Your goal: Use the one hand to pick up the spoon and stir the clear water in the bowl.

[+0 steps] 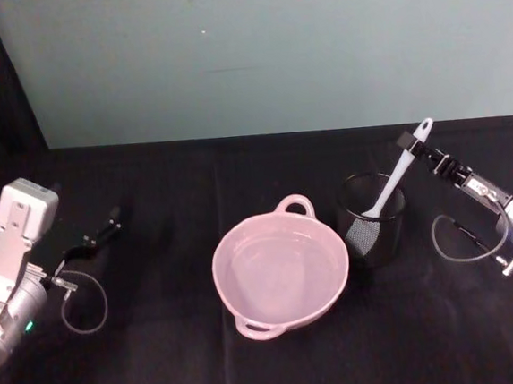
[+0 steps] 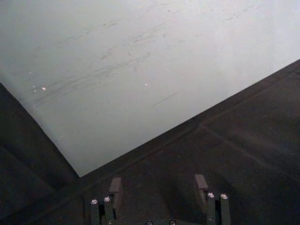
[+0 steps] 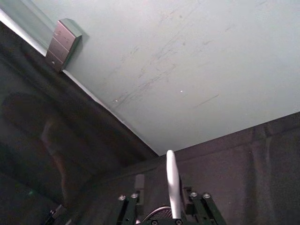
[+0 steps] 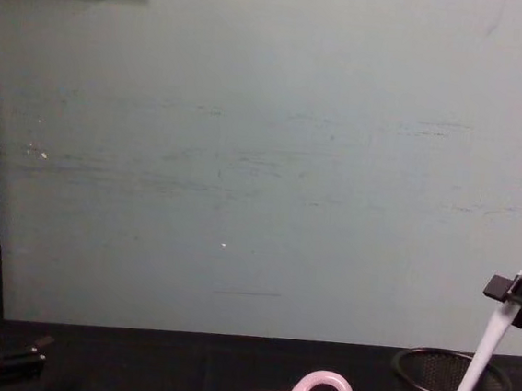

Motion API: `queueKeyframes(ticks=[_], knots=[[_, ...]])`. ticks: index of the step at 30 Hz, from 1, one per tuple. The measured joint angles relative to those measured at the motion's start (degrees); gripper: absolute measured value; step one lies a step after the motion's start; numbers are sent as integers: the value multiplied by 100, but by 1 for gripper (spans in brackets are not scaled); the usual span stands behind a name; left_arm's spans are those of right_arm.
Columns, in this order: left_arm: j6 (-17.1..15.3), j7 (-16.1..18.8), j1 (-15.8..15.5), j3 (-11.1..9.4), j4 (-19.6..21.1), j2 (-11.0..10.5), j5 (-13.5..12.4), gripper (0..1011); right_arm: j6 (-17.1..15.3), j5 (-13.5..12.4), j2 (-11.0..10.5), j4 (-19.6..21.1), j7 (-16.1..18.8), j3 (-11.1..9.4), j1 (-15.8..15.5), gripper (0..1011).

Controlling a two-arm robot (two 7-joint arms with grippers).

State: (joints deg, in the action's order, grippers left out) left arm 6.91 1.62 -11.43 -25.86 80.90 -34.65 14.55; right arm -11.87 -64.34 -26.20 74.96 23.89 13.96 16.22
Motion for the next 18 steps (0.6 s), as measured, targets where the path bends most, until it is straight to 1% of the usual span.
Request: queueKeyframes(ticks=[2,3,4,5,6,7,8,9,10,11,12,14,15,16,17,18], knots=[[0,0,0,0,0,0,0,1005,12,-16,-15,5,-5,17,-1,453],[0,0,0,0,0,0,0,1005,27,-33,-28,6,-10,30,-1,395],[0,0,0,0,0,0,0,1005,44,-45,-43,7,-13,47,-1,361],[0,0,0,0,0,0,0,1005,53,-48,-51,10,-16,57,-1,335],[0,0,0,0,0,0,0,1005,66,-48,-60,15,-25,66,-1,335],[0,0,0,0,0,0,0,1005,101,-43,-79,35,-44,88,-1,273],[0,0,0,0,0,0,0,1005,101,-43,-79,35,-44,88,-1,254],[0,0,0,0,0,0,0,1005,126,-33,-92,52,-51,101,0,230],[0,0,0,0,0,0,0,1005,189,20,-125,98,-73,137,0,173],[0,0,0,0,0,0,0,1005,228,59,-144,124,-96,155,-1,164],[0,0,0,0,0,0,0,1005,301,141,-187,184,-122,197,-7,132],[0,0,0,0,0,0,0,1005,412,282,-246,267,-152,254,-14,122],[0,0,0,0,0,0,0,1005,531,449,-312,362,-192,316,-20,122],[0,0,0,0,0,0,0,1005,586,544,-347,424,-216,348,-25,122],[0,0,0,0,0,0,0,1005,702,759,-413,553,-262,399,-35,122],[0,0,0,0,0,0,0,1005,752,868,-451,627,-286,424,-41,122]])
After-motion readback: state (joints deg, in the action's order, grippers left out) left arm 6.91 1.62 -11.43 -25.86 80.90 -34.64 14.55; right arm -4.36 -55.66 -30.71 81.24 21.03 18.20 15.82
